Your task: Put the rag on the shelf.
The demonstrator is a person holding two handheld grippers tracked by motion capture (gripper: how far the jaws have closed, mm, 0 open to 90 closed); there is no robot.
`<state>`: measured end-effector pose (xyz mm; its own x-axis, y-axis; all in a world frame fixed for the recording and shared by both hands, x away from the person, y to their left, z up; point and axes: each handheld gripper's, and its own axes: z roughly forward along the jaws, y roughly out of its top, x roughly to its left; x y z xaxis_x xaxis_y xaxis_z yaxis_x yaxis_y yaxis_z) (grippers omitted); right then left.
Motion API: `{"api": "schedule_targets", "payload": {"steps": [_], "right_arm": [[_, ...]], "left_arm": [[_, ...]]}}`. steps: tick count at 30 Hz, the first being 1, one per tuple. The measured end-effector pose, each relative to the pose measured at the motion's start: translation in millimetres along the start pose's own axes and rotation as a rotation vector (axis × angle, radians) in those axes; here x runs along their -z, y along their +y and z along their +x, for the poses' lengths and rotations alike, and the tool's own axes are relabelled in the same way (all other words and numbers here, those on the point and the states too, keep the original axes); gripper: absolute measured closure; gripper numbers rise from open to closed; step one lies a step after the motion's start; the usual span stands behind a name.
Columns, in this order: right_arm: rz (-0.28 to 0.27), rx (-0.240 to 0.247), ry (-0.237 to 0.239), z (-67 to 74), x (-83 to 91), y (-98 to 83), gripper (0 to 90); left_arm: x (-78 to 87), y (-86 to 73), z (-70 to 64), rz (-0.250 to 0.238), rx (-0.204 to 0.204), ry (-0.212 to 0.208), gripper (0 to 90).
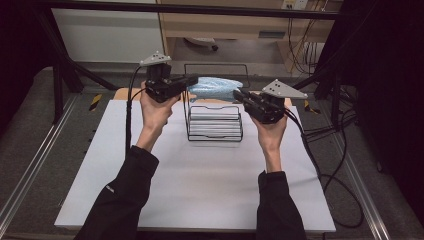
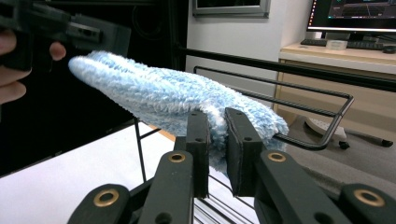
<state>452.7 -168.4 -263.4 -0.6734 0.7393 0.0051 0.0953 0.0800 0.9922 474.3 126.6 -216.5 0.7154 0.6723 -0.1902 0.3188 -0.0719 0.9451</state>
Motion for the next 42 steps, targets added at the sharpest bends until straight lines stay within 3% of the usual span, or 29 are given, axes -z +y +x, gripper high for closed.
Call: {"api": "schedule_targets", "payload": {"steps": [7, 12, 18, 21, 24, 28, 33, 42], "right_arm": [[0.016, -0.004, 0.008, 1.1, 0.3, -0.6, 76.1], [0.006, -0.017, 0.034, 1.9, 3.5, 1.1, 61.8], [-0.016, -0.031, 0.034, 2.7, 8.1, 7.0, 56.1], [-0.010, -0.028, 0.047, 5.3, 6.7, 11.3, 62.0], [0.052, -0.031, 0.054, 8.9, 2.3, 10.6, 78.1], [0.128, -0.062, 0.036, 4.6, -3.7, -1.2, 89.6], [0.166, -0.071, 0.002, -3.1, -8.8, -17.6, 90.0], [0.155, -0.058, -0.027, -7.8, -17.0, -30.9, 90.0]], "left_arm": [[-3.9, -14.1, -2.5, 0.042, -0.040, 0.013, 89.4], [-6.4, -21.6, -1.2, 0.062, -0.045, 0.016, 89.5], [-9.1, -29.2, 1.7, 0.074, -0.040, 0.013, 89.5], [-10.2, -32.9, 2.2, 0.077, -0.047, 0.015, 89.4], [-8.7, -36.7, 2.4, 0.074, -0.047, 0.008, 89.4], [-5.4, -44.1, 1.6, 0.079, -0.063, 0.011, 89.4], [-9.8, -56.8, 3.9, 0.104, -0.071, 0.024, 89.4], [-27.9, -65.9, 13.4, 0.089, -0.042, 0.072, 89.5]]}}
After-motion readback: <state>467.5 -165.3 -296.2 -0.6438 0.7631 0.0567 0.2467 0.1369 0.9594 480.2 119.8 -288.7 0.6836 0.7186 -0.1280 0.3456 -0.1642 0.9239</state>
